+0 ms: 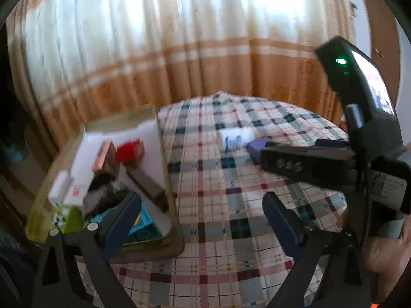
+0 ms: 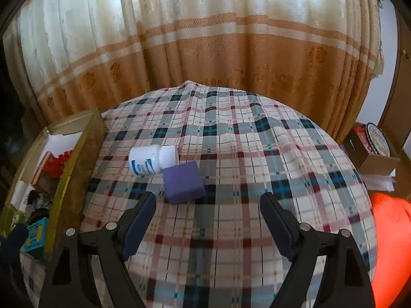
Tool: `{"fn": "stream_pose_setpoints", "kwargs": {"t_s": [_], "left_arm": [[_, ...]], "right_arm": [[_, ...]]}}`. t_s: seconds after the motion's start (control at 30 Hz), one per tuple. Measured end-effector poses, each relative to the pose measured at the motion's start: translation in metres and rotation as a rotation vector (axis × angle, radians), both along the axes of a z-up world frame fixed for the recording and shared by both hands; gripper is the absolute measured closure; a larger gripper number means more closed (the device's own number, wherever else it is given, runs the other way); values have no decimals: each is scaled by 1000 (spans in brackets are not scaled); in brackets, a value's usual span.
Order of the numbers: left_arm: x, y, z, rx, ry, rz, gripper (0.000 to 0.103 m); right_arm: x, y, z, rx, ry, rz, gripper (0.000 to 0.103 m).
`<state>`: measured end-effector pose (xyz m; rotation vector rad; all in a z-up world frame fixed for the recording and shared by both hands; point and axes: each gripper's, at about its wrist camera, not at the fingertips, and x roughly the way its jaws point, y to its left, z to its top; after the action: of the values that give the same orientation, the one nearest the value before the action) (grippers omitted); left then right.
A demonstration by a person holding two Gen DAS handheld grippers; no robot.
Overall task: Organize rigid objects
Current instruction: 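Grasp the purple block with the right gripper while the left grasps the white pill bottle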
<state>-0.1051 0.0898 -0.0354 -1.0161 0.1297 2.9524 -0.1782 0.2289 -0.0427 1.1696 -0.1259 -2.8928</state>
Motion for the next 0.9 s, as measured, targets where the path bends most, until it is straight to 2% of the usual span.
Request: {"fn": "stream_pose_setpoints", "kwargs": {"t_s": [0.1, 0.27, 0.43, 0.53, 0.6, 0.67, 0.8, 0.9], "left_arm": [[-4, -7, -7, 32, -49, 20, 6], [-3, -4, -8, 9, -49, 25, 6], [-3, -11, -5, 2, -44, 57, 6], [-8, -17, -4, -22, -66, 74, 6], [-12, -22, 0, 7, -85, 78, 6], [-15, -23, 6, 13, -74, 75, 6], [-23, -15, 19, -22, -27, 44, 6], [-36, -4, 26, -14, -20, 18, 6]], "right_arm": [[-12, 6, -4, -47, -30, -1, 18], [-31, 4, -14, -71, -76, 9, 18], [-43, -9, -22, -41, -106, 45, 19], [-45, -13, -22, 9, -100, 56, 31], [-45, -12, -21, 29, -94, 63, 53], [-45, -7, -21, 27, -93, 58, 60], [-38, 10, -20, 13, -90, 34, 60], [-30, 33, -14, -56, -74, -38, 60]]}}
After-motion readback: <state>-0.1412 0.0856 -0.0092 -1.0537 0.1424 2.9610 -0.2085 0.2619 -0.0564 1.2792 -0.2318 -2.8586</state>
